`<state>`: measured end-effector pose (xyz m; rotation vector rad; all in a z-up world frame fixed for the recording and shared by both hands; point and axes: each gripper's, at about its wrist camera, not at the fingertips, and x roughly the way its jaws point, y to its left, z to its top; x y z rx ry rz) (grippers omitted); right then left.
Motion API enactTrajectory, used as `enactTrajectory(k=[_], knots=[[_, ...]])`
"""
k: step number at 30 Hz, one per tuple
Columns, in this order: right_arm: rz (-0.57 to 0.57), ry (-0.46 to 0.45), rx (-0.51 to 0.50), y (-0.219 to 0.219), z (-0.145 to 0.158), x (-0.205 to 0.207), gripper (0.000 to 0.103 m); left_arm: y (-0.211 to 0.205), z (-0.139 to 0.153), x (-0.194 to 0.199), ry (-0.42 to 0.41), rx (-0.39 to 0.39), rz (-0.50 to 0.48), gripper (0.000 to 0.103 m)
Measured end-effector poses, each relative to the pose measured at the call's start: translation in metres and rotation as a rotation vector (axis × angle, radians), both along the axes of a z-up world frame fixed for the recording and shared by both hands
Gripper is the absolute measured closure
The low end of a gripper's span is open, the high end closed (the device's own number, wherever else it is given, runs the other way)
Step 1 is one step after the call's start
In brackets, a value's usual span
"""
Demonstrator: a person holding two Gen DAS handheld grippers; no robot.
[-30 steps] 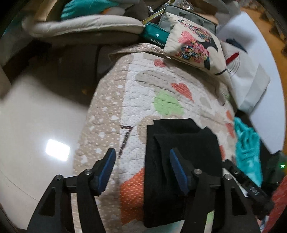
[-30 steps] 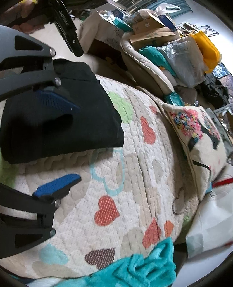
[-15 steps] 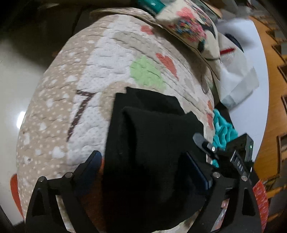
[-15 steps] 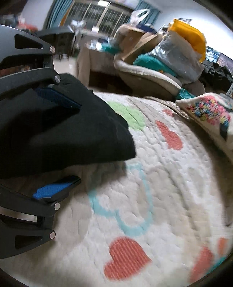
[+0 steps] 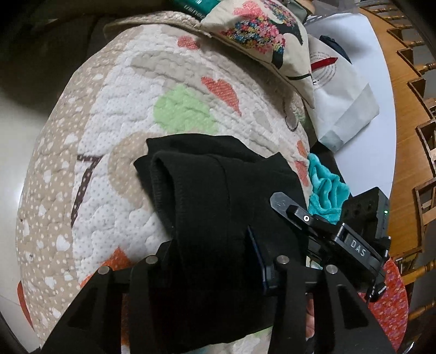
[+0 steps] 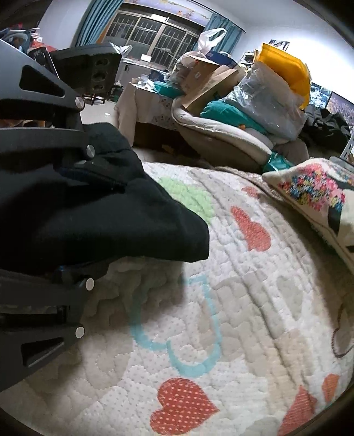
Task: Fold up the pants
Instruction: 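Grasp the end of the black pants stack with both grippers side by side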
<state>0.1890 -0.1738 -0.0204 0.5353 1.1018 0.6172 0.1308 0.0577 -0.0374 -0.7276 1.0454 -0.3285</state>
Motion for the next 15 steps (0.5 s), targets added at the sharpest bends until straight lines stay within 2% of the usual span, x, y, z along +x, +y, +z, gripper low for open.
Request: enactTrajectory(k=[9, 15], knots=[[0.004, -0.086, -0.061, 0.009, 0.034, 0.022, 0.055, 0.003, 0.019, 0.029, -0.052, -0.008, 0.036, 0.061], [-0.009, -0.108, -0.098, 0.015, 0.039, 0.044, 0.055, 0.000, 0.023, 0.052, -0.087, 0.070, 0.063, 0.061]])
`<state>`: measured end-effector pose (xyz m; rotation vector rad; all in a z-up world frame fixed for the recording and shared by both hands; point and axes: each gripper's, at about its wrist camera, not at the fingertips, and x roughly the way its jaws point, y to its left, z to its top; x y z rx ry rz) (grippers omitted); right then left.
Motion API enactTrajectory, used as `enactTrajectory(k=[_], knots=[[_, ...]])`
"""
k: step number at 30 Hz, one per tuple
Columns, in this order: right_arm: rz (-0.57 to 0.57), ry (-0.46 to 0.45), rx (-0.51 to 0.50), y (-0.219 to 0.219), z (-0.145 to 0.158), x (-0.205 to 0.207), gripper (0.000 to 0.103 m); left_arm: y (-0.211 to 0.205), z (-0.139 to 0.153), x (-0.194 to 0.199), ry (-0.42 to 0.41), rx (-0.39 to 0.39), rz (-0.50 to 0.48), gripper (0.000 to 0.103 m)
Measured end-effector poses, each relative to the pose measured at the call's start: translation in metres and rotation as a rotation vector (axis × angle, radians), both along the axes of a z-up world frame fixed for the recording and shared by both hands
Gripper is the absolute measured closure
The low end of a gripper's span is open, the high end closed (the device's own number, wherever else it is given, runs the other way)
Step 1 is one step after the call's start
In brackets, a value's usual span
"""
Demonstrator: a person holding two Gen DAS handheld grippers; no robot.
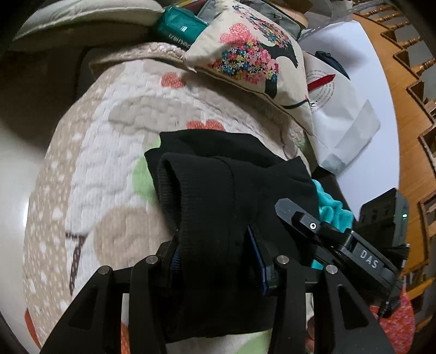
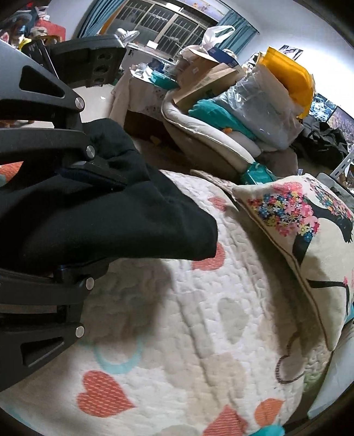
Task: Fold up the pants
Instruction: 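Grasp the end of the black pants stack with both grippers side by side, then fold the grasped end over onto the stack and open both grippers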
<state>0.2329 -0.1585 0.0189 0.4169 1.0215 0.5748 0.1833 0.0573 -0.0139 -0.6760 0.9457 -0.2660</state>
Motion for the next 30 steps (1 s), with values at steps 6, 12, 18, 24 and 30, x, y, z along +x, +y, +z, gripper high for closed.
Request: enactTrajectory(k=[6, 12, 18, 24, 30], knots=[[-0.018, 0.009, -0.043, 0.000, -0.008, 0.020, 0.055, -0.005, -0.012, 0.025, 0.019, 0.034, 0.027, 0.061], [-0.027, 0.023, -0.079, -0.001, -0.019, 0.034, 0.056, -0.007, -0.023, 0.038, 0.030, 0.077, 0.043, 0.060], [-0.051, 0.034, -0.122, -0.007, -0.030, 0.039, 0.054, -0.005, -0.028, 0.041, 0.059, 0.101, 0.063, 0.046], [-0.118, 0.061, -0.112, -0.025, -0.037, 0.032, 0.041, 0.023, -0.040, 0.038, 0.135, -0.085, 0.119, 0.042], [-0.145, 0.063, -0.122, -0.040, -0.035, 0.008, 0.034, 0.042, -0.049, 0.033, 0.174, -0.221, 0.173, 0.043]])
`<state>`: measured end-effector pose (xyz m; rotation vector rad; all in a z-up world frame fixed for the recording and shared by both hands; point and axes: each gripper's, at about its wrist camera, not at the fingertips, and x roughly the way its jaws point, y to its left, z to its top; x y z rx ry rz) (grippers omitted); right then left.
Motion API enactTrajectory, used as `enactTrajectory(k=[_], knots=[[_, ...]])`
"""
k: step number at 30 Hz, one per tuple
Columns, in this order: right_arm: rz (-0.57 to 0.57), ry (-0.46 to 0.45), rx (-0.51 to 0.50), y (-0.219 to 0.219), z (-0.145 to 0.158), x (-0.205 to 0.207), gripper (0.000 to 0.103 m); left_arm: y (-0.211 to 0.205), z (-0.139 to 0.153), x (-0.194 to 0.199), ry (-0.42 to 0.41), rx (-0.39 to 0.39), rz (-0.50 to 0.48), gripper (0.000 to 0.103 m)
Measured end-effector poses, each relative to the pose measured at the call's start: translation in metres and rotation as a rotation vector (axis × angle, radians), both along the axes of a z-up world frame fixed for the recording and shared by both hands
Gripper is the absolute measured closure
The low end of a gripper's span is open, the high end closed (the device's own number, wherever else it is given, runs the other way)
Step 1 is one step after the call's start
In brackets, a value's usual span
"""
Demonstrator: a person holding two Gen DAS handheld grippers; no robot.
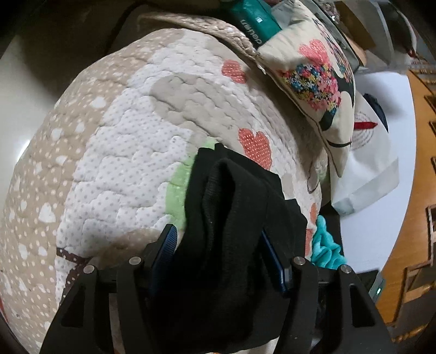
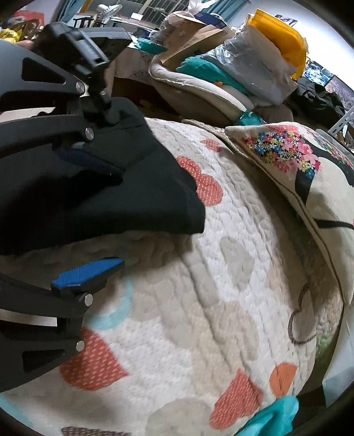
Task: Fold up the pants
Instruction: 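Fold the grasped end over onto the stack and open both grippers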
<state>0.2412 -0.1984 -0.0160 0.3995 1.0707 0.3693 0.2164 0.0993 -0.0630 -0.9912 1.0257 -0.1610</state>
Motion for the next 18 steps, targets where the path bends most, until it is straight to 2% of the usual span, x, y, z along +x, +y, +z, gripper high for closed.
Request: enactTrajectory(k=[6, 9, 15, 18], knots=[[-0.012, -0.002, -0.038, -0.010, 0.002, -0.037, 0.031, 0.011, 0.001, -0.008, 0.014, -0.038, 0.024, 0.043], [-0.023, 0.002, -0.048, -0.015, 0.000, -0.057, 0.029, 0.016, 0.004, -0.012, 0.017, -0.024, 0.038, 0.043], [-0.050, 0.019, -0.049, -0.025, 0.002, -0.085, 0.027, 0.033, 0.010, -0.025, 0.048, 0.059, 0.075, 0.042], [-0.042, 0.010, -0.080, -0.024, 0.007, -0.099, 0.027, 0.035, 0.018, -0.037, 0.048, 0.173, 0.075, 0.042]])
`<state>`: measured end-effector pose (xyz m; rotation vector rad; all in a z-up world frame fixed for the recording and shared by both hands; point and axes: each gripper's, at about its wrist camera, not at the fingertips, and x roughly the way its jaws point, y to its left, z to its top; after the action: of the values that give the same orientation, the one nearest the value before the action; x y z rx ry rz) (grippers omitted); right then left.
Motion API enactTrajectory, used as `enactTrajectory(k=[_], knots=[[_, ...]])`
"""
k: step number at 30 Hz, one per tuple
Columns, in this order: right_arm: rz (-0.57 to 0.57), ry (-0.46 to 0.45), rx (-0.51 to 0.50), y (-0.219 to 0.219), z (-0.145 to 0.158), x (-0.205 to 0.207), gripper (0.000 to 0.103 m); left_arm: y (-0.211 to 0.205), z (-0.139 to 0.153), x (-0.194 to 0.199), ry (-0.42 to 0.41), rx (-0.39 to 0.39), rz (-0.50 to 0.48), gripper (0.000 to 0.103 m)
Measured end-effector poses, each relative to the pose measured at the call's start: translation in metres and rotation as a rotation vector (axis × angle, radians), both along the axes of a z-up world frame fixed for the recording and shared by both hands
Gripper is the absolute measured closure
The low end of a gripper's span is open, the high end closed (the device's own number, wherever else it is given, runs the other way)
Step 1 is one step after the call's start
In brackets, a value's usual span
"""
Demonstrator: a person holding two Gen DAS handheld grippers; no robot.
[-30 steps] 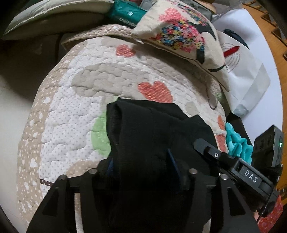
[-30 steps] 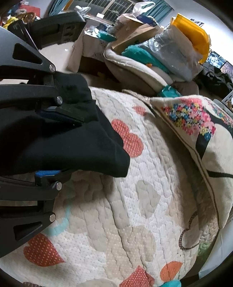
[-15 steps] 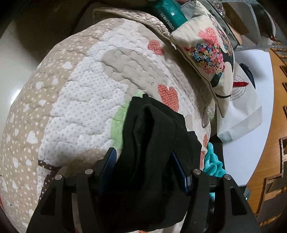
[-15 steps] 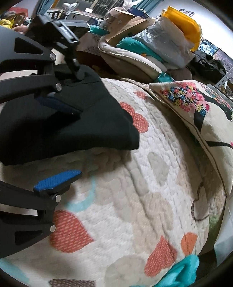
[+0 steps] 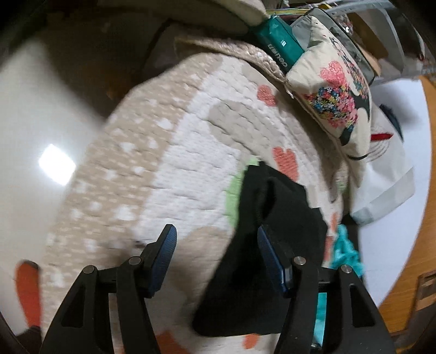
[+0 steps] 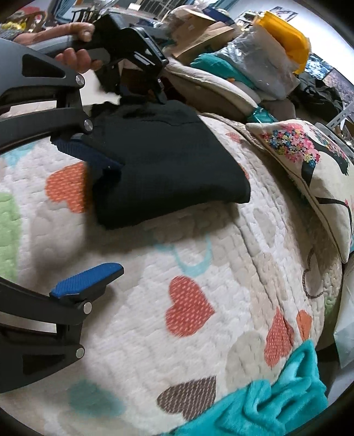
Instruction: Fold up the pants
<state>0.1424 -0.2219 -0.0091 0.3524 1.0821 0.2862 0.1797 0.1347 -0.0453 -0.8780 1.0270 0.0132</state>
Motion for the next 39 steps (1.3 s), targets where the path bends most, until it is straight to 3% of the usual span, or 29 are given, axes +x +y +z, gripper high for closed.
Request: enactTrajectory(k=[7, 11, 13, 15, 18, 22, 25, 29, 34, 39], knots=[[0.050, -0.055, -0.006, 0.008, 0.018, -0.042, 0.027, -0.032, 0.028, -0.049, -0.088, 0.218, -0.104, 0.042], [0.074, -0.098, -0.022, 0.011, 0.028, -0.065, 0.027, -0.067, 0.045, -0.097, -0.201, 0.452, -0.136, 0.042], [0.074, -0.120, -0.036, 0.010, 0.031, -0.077, 0.027, -0.081, 0.047, -0.122, -0.219, 0.519, -0.148, 0.042], [0.065, -0.134, -0.047, 0.007, 0.032, -0.086, 0.027, -0.087, 0.050, -0.146, -0.205, 0.544, -0.138, 0.042], [0.049, -0.146, -0.052, 0.004, 0.033, -0.094, 0.027, -0.087, 0.059, -0.185, -0.166, 0.471, -0.079, 0.041], [0.043, -0.173, -0.013, 0.004, 0.042, -0.100, 0.027, -0.111, 0.087, -0.206, -0.189, 0.636, -0.090, 0.039], [0.048, -0.228, -0.009, 0.004, 0.055, -0.111, 0.027, -0.120, 0.109, -0.214, -0.240, 0.672, -0.054, 0.026], [0.051, -0.322, -0.064, 0.005, 0.073, -0.126, 0.026, -0.136, 0.130, -0.226, -0.297, 0.758, -0.020, 0.024], [0.067, -0.381, -0.085, 0.008, 0.084, -0.135, 0.025, -0.149, 0.140, -0.235, -0.315, 0.809, -0.041, 0.022], [0.095, -0.416, -0.114, 0.016, 0.087, -0.141, 0.024, -0.150, 0.145, -0.239, -0.316, 0.794, -0.046, 0.022]])
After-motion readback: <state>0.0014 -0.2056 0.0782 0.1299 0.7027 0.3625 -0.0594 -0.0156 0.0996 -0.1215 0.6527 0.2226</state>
